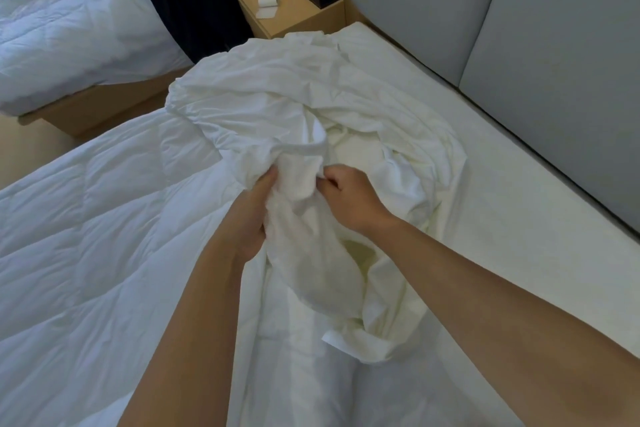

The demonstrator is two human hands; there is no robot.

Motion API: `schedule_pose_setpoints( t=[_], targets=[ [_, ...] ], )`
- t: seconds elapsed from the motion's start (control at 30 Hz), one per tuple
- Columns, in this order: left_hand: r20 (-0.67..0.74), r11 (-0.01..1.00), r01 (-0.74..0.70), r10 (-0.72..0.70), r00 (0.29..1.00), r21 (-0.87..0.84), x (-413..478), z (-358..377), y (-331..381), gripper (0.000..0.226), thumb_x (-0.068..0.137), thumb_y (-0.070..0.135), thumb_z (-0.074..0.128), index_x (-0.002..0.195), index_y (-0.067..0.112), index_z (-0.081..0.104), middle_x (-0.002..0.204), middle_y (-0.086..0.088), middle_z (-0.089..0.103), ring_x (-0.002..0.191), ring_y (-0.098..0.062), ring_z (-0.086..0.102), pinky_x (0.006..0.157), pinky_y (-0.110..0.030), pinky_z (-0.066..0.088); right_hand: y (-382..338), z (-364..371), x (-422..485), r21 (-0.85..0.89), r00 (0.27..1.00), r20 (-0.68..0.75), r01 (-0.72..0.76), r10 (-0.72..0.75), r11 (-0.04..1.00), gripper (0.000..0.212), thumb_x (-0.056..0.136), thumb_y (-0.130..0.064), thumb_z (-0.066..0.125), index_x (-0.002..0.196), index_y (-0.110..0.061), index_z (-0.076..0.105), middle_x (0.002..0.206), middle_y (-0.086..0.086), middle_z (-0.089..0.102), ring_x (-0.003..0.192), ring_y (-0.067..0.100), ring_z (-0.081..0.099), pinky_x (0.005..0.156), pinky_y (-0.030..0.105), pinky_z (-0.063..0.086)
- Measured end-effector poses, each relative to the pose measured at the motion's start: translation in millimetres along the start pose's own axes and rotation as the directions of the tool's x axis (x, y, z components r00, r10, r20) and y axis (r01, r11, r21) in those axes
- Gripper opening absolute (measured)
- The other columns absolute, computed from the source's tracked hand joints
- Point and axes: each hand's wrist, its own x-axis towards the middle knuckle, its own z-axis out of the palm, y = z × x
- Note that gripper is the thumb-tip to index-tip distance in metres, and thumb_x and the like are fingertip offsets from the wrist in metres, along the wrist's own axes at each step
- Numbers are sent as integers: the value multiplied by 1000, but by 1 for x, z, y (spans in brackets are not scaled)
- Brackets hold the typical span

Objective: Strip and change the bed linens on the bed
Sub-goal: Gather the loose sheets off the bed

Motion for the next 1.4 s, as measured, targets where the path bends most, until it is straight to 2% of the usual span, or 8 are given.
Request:
schedule_pose_setpoints(
  t=[0.23,0.37,0.5,0.63,0.87,1.03,1.23,1.4],
  targets=[
    [-29,968,-62,71,997,241,2,4,-2,39,80,27,71,117,20,61,107,1,71,101,-18,66,75,-26,54,-20,-7,6,130,995,74,52,-62,990,27,92,-17,58,78,4,66,65,0,53,53,-1,45,59,16,39],
    [-101,986,-54,70,992,157,0,4,-1,31,83,29,63,112,18,65,106,-1,71,99,-17,67,74,-28,54,-4,-6,3,261,986,112,-148,122,954,19,89,-18,64,88,0,70,74,9,57,66,16,51,67,29,45],
    [-79,998,7,-2,997,61,-2,6,14,21,82,15,52,86,13,72,81,-3,72,81,-23,67,63,-29,53,-11,0,5,264,990,80,-134,117,955,15,89,-18,63,83,-5,69,74,5,59,68,14,54,72,31,50],
    [79,993,-1,-8,997,118,-4,4,28,39,61,19,66,99,11,70,94,-11,68,89,-26,65,80,-37,52,-37,-2,20,433,998,-7,-54,63,900,19,90,-11,59,72,-15,63,71,0,60,70,14,56,78,35,54],
    [-1,987,1,-2,1000,-160,-2,-4,16,40,80,27,64,114,5,63,114,-15,67,102,-30,65,87,-40,55,8,9,0,45,952,282,-137,119,990,17,88,-5,55,99,-12,66,95,-3,62,84,9,57,67,14,43],
    [-65,996,18,-12,998,92,0,-4,10,46,74,49,71,108,19,64,101,0,74,93,-17,70,67,-26,56,13,14,2,36,999,37,-18,17,999,19,94,-11,54,89,0,69,83,1,59,77,12,53,71,20,40],
    [-86,872,67,-29,996,486,4,-5,1,66,58,38,86,117,26,58,107,5,68,98,-14,65,79,-28,52,-6,3,9,20,985,166,52,-55,998,18,92,-10,55,94,-3,72,92,4,67,82,16,62,72,18,46],
    [-31,949,7,3,1000,315,3,-3,-5,45,74,31,70,117,24,60,106,4,71,97,-16,68,73,-26,55,8,-2,3,108,975,203,-115,92,987,32,88,-2,49,109,-14,70,82,-15,63,75,4,60,65,13,46]
  ],
)
